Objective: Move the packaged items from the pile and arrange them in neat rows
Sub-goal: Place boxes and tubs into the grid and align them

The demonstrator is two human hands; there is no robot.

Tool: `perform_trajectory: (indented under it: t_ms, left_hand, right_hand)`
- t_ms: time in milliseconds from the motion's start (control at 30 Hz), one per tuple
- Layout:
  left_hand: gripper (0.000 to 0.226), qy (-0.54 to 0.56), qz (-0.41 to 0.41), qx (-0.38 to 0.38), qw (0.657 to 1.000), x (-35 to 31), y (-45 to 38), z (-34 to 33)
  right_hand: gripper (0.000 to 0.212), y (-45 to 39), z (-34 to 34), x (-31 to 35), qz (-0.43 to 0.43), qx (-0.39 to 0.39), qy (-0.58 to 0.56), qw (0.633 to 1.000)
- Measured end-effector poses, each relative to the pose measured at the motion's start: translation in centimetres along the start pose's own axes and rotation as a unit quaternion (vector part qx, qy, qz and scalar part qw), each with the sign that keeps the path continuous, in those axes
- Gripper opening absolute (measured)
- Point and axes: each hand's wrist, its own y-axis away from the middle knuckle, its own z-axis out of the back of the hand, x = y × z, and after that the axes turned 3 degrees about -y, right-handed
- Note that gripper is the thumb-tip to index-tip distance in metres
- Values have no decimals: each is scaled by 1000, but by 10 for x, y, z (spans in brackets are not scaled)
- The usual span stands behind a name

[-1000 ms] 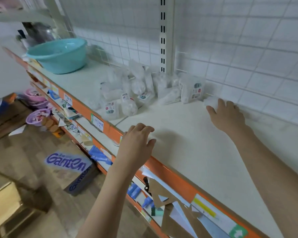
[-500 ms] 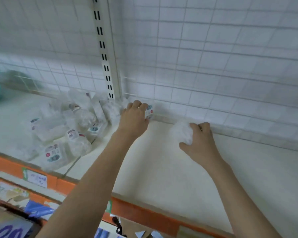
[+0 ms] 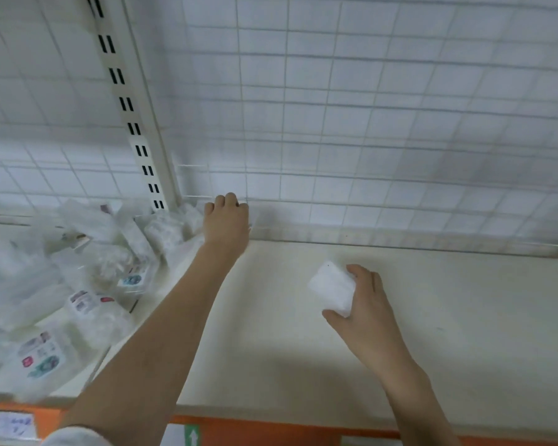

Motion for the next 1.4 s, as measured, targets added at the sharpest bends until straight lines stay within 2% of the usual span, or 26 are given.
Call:
perform_trajectory:
  t_ms: [67, 167, 333, 500, 600, 733, 800, 933, 1000, 1133, 1267, 1400]
  left_hand:
    - [38, 33, -17, -13, 999, -5, 10, 2]
    - [36, 153, -5, -33, 988, -24, 33, 16]
    - [32, 361, -3, -89, 928, -83, 81, 46]
    - [52, 475, 18, -112, 873, -184, 136, 66]
    - [47, 515, 28, -120, 848, -252, 154, 73]
    - [46, 565, 27, -81, 820, -344, 177, 90]
    - [56, 570, 7, -73, 818, -376, 190, 96]
    - [100, 551, 1, -13, 834, -411, 201, 104]
    - [108, 541, 8, -8, 841, -421, 199, 108]
    - [98, 536, 26, -43, 843, -438, 186, 109]
    - [83, 538, -4, -39, 842, -458, 175, 104]
    - [79, 485, -31, -28, 873, -482, 170, 102]
  right_hand:
    - [79, 4, 2, -3, -20, 2, 1, 1000]
    - [79, 11, 15, -13, -32, -12, -30, 999]
    - [76, 25, 63, -44, -20, -59, -63, 996]
    - [68, 52, 134, -114, 11, -108, -72, 991]
    - [58, 71, 182, -171, 36, -142, -50, 988]
    - [40, 93, 243, -237, 39, -159, -36, 986]
    - [32, 99, 266, -260, 84, -164, -32, 982]
    - [42, 104, 296, -287, 162, -190, -7, 968]
    - [35, 103, 304, -294, 175, -213, -13, 961]
    - [27, 93, 314, -303, 181, -231, -3, 956]
    - [34, 88, 325, -314, 159, -244, 18, 957]
    - [33, 89, 341, -329, 109, -270, 9, 957]
